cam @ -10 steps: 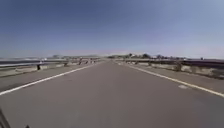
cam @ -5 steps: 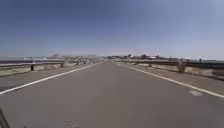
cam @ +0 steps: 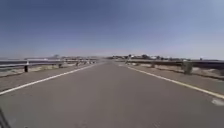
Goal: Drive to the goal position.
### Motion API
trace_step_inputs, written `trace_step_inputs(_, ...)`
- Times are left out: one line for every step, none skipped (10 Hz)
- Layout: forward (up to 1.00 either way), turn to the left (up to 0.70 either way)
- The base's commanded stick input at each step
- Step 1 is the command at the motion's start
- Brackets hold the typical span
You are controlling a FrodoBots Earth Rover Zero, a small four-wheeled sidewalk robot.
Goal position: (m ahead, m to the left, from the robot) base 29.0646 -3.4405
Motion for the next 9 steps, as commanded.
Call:
trace_step_inputs(1.0,0.0)
trace_step_inputs(1.0,0.27)
trace_step_inputs(1.0,0.27)
trace_step_inputs(1.0,0.0)
trace_step_inputs(1.0,0.0)
trace_step_inputs(1.0,0.0)
trace_step_inputs(1.0,0.0)
trace_step_inputs(1.0,0.0)
trace_step_inputs(1.0,0.0)
